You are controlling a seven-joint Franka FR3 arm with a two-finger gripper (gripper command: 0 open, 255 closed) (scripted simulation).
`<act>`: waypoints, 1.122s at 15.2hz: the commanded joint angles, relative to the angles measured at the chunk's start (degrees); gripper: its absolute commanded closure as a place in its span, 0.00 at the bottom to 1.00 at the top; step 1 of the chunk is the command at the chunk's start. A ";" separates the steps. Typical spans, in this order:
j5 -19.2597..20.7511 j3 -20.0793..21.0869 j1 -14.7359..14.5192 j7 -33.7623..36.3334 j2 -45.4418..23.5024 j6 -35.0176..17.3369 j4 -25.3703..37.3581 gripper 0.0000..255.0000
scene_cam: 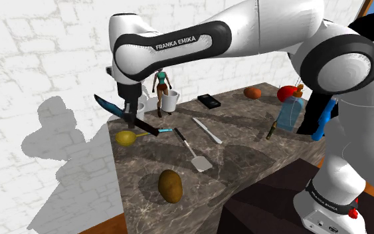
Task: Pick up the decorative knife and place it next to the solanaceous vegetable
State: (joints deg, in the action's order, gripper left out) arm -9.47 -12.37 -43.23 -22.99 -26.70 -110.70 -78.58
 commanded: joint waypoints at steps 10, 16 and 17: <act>-0.68 0.80 -0.80 1.13 -4.98 -4.35 0.69 1.00; -1.09 1.02 -0.85 0.67 -6.09 -8.31 -2.20 1.00; -1.16 1.06 -0.85 0.59 -6.32 -8.95 -2.62 1.00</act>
State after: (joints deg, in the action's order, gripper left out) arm -10.56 -11.35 -44.07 -22.35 -32.81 -119.03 -80.82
